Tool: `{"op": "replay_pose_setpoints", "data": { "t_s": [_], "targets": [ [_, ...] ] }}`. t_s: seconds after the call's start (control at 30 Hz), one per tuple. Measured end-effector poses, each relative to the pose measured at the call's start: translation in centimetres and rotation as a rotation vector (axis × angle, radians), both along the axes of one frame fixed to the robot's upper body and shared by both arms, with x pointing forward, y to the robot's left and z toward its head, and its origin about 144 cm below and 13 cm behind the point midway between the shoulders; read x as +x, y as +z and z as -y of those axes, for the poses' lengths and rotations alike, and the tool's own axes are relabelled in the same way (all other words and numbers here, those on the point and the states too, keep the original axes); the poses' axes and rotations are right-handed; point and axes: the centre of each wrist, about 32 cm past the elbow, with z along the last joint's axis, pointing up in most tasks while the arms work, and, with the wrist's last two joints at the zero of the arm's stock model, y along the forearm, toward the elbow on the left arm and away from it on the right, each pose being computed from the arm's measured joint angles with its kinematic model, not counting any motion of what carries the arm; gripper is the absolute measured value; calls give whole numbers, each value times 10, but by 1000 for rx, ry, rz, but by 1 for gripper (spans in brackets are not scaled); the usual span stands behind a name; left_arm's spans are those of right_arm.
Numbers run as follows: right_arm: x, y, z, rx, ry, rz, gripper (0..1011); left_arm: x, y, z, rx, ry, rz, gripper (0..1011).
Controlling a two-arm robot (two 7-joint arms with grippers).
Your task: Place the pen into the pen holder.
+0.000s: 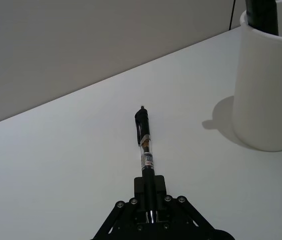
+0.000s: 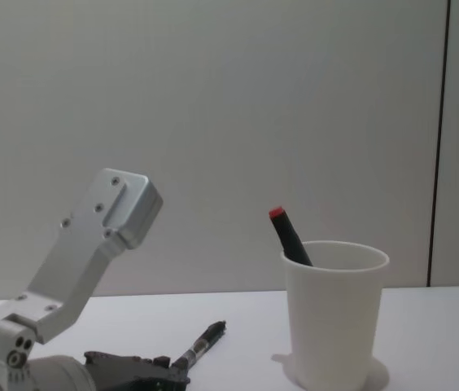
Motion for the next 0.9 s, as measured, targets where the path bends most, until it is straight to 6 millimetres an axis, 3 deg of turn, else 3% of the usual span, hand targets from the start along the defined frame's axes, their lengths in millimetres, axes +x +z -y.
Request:
{"op": "replay_pose_setpoints", "data": {
  "t_s": [0.53,0.9],
  "targets": [
    [0,0,0,0,0,0,1002,-3,2,0,-11,2,22,118],
    [0,0,0,0,0,0,1002,-18,5,-5,-27,29,81,118]
  ]
}}
